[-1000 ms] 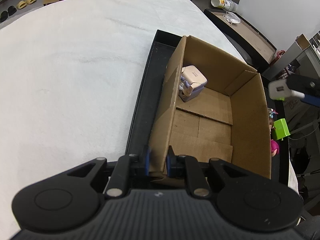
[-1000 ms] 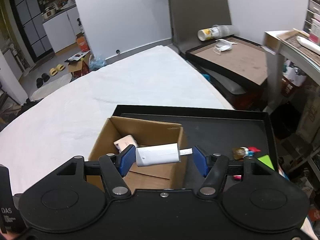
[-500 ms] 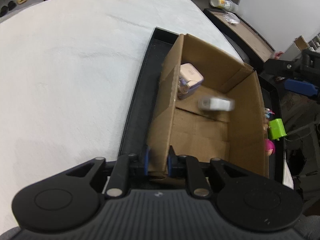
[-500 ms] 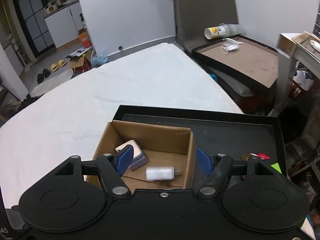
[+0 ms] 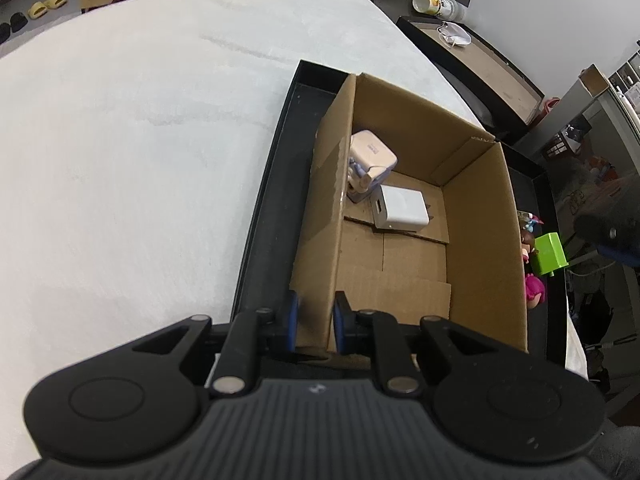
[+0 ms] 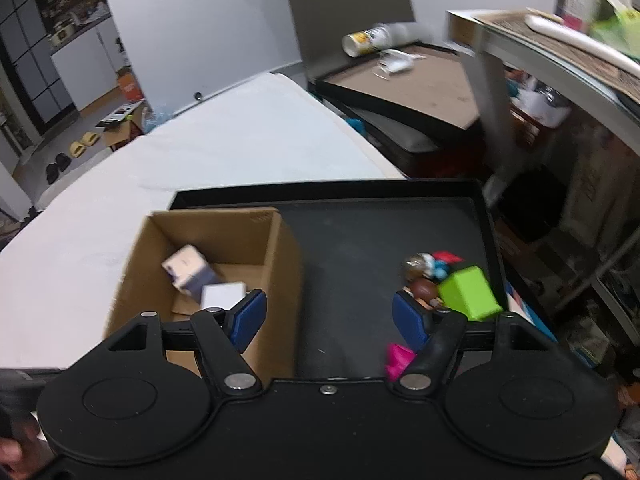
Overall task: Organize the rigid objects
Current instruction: 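Carry the white plug charger with the right gripper into the box and release, then grasp the pink dinosaur figure with the right gripper, then carry the pink dinosaur with the right gripper into the box and release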
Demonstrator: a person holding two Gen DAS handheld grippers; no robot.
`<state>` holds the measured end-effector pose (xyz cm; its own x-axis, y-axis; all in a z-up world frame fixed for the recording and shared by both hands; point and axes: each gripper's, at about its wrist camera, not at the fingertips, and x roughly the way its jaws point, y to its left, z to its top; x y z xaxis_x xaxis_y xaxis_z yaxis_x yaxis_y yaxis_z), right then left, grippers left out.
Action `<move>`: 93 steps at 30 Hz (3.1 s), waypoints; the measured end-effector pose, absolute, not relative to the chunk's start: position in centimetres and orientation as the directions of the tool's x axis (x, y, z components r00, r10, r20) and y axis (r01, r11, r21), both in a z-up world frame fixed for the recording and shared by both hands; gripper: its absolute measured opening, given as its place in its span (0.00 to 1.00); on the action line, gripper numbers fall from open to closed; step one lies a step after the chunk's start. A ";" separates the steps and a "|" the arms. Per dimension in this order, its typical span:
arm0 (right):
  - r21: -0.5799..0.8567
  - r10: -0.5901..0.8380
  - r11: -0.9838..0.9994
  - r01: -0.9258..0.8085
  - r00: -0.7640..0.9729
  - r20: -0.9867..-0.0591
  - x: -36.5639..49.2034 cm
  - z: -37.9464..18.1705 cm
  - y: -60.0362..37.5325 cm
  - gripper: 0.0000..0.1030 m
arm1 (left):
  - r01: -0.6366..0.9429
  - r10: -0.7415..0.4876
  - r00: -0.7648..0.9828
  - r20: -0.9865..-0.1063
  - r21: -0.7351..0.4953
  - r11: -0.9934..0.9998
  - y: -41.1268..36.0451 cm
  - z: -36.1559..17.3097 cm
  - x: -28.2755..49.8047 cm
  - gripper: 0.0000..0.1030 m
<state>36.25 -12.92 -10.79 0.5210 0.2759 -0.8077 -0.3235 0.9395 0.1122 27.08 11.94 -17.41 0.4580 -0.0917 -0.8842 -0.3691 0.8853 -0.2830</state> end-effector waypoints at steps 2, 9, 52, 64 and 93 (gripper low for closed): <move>0.115 0.270 0.944 -0.310 0.520 -0.810 36.2 -11.1 -13.9 0.67 | -0.366 -0.080 0.463 -0.883 -0.273 0.890 11.8 -17.1 27.1 0.16; 0.134 0.261 0.953 -0.271 0.515 -0.816 36.2 -12.0 -16.8 0.67 | -0.369 -0.064 0.468 -0.882 -0.261 0.892 11.5 -16.9 27.1 0.13; 0.099 0.255 0.925 -0.367 0.405 -0.878 38.4 -22.6 -19.2 0.85 | -0.390 0.009 0.396 -0.918 -0.160 0.907 10.1 -17.3 28.6 0.11; 0.135 0.297 0.911 -0.389 0.393 -0.870 37.4 -21.5 -19.3 0.60 | -0.387 0.005 0.403 -0.915 -0.165 0.907 10.2 -17.5 28.6 0.11; 0.039 0.264 0.913 -0.406 0.515 -0.815 35.8 -12.0 -15.3 0.61 | -0.351 -0.038 0.437 -0.899 -0.209 0.913 10.8 -17.6 28.0 0.12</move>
